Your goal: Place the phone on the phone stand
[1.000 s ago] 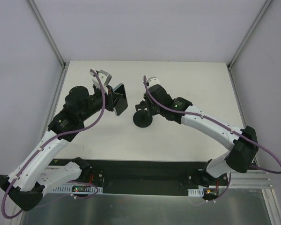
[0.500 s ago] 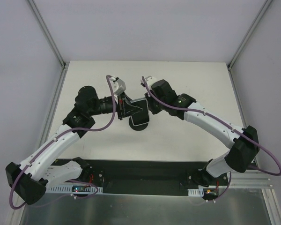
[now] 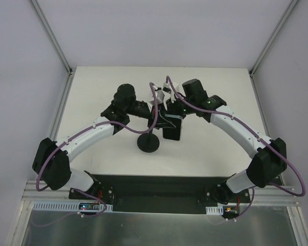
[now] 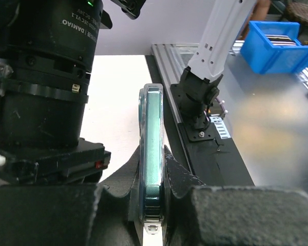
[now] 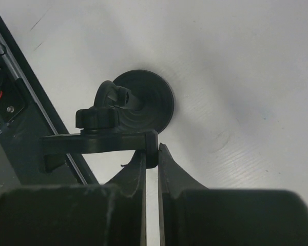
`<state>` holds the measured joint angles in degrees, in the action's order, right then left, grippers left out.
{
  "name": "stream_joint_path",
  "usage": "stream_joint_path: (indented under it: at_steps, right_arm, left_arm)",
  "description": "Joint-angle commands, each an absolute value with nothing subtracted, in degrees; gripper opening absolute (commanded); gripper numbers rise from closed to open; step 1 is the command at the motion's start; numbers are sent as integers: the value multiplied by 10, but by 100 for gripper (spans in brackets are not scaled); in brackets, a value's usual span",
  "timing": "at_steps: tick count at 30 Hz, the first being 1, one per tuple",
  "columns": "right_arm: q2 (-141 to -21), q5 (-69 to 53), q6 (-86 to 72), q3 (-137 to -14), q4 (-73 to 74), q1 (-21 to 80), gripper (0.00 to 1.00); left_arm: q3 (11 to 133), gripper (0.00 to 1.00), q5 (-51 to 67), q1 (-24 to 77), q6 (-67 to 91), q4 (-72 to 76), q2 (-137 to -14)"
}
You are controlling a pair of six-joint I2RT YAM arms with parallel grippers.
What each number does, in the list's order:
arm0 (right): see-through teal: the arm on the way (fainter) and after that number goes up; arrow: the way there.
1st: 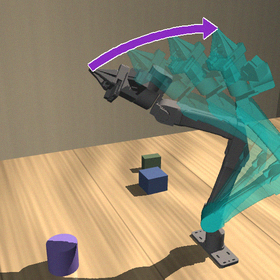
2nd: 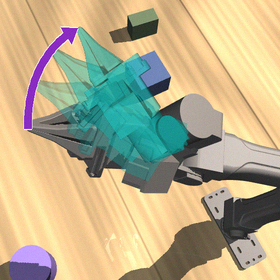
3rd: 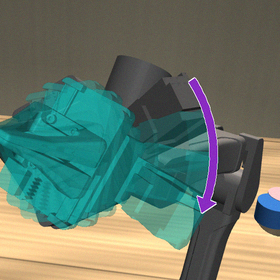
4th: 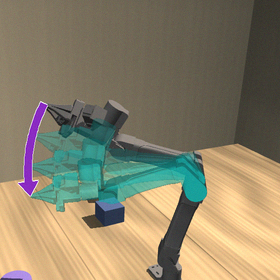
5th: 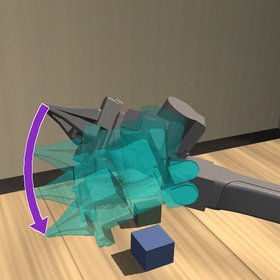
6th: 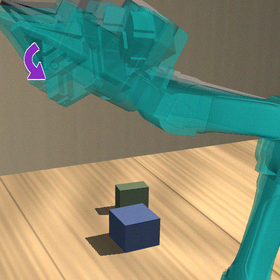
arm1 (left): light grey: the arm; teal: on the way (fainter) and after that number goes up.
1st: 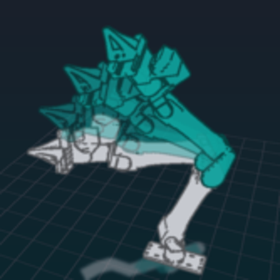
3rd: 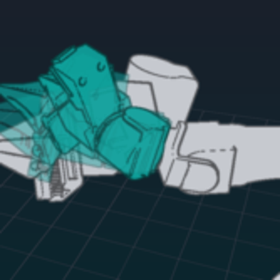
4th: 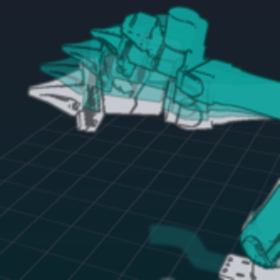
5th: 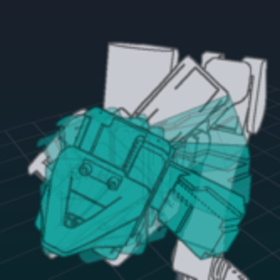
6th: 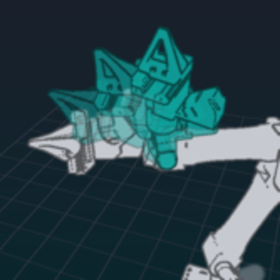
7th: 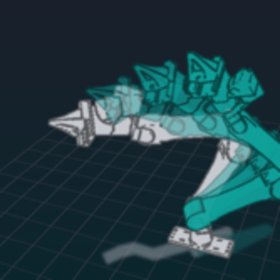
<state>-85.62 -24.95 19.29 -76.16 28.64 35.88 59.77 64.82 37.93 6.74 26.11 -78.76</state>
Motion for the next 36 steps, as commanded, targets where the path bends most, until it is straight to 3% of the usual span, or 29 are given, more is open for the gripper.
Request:
stream_joint_path:
  at_steps: [1, 9, 24, 31, 34, 36]
  right_arm:
    - [-830, -346, 221, -780, 270, 350, 1]
    - [-831, -377, 241, -783, 284, 342, 1]
    - [-838, -368, 245, -787, 299, 328, 1]
    - [-817, -302, 202, -770, 269, 328, 1]
    - [-802, -270, 171, -756, 248, 329, 1]
    - [-789, -221, 134, -743, 236, 330, 1]
  left_arm:
    - [665, 0, 740, 388, 37, 333, -819]
    - [755, 0, 757, 388, -117, 120, -876]
    - [727, 0, 762, 352, -150, 78, -869]
    - [653, 0, 626, 349, -133, 57, -784]
    - [614, 0, 507, 349, -112, 34, -731]
    - [576, 0, 354, 353, -97, 32, -680]
